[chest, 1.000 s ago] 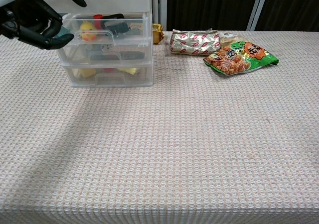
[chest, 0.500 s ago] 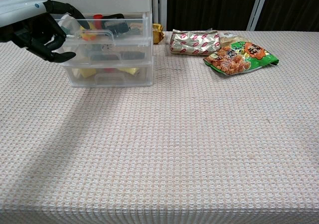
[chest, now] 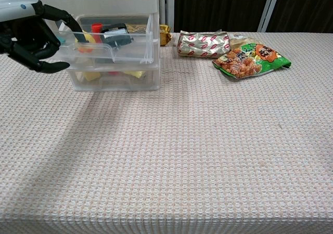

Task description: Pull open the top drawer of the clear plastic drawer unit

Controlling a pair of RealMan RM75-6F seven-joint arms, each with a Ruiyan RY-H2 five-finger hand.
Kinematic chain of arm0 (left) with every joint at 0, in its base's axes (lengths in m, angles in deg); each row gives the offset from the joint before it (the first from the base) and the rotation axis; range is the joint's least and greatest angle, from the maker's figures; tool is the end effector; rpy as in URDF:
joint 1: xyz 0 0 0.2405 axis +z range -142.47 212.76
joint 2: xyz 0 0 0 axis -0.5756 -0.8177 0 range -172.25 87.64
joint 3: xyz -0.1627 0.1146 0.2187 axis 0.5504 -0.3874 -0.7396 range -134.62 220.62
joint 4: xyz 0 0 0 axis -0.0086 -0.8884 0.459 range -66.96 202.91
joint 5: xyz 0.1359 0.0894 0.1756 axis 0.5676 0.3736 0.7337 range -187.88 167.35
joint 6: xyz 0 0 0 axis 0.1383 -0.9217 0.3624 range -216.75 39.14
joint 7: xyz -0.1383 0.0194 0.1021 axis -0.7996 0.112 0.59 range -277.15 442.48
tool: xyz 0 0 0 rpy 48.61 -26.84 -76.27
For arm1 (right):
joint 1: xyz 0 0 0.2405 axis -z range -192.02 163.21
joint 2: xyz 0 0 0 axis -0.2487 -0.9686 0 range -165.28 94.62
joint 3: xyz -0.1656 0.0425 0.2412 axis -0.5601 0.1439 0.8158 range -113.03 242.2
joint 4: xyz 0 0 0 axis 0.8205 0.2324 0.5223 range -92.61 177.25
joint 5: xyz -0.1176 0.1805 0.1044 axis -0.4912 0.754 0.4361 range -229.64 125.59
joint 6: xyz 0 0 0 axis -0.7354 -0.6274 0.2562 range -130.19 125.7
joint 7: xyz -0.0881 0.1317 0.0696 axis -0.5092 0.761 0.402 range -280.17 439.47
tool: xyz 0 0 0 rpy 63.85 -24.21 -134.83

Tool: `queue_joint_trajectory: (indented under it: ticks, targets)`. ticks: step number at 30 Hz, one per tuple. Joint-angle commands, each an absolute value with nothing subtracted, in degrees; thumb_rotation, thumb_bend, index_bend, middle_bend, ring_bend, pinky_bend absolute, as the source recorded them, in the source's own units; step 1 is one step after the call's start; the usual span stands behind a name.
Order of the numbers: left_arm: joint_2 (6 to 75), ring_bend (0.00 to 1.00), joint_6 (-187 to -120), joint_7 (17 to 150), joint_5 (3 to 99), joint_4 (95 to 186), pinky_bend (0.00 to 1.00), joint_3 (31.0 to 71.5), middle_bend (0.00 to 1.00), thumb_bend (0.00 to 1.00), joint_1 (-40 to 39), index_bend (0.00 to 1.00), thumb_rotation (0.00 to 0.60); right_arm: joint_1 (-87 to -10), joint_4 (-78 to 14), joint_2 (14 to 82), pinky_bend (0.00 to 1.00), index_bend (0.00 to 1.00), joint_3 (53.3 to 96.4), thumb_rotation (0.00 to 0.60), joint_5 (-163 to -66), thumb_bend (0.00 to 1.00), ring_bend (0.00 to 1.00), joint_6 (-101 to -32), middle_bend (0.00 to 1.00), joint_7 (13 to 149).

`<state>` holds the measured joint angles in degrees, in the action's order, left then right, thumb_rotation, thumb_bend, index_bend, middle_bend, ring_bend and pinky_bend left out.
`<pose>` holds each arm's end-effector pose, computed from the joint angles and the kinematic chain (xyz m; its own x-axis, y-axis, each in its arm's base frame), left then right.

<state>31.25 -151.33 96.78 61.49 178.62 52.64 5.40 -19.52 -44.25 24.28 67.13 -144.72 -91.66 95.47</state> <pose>-0.1629 0.3196 0.0301 0.2178 0.2830 0.9340 0.9345 -0.3364 -0.1160 -0.3606 -0.2165 0.1921 0.3063 0.0482 0.9507 -0.9409 -0.1364 0.3101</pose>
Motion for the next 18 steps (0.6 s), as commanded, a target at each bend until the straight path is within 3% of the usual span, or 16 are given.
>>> queue_joint_trajectory:
  ticks: [1, 12, 18]
  targets:
    - [29.83, 0.92, -151.35, 95.72, 62.67, 180.51, 1.00, 51.10, 0.83, 0.31, 6.19, 0.36, 0.600, -19.51, -44.32, 24.27, 0.00, 0.00, 67.10, 0.600, -144.79, 0.08, 0.00, -91.69, 0.06, 95.38]
    - [28.41, 0.92, -151.72, 94.54, 64.94, 182.95, 1.00, 48.92, 0.83, 0.29, 6.72, 0.36, 0.600, -19.38, -44.74, 24.20, 0.00, 0.00, 67.03, 0.600, -145.08, 0.08, 0.00, -92.07, 0.06, 95.13]
    - [28.01, 0.92, -153.08, 94.60, 64.93, 183.39, 1.00, 49.29, 0.83, 0.28, 6.90, 0.28, 0.600, -19.07, -44.69, 23.98, 0.00, 0.00, 67.04, 0.600, -144.90, 0.08, 0.00, -92.43, 0.06, 95.30]
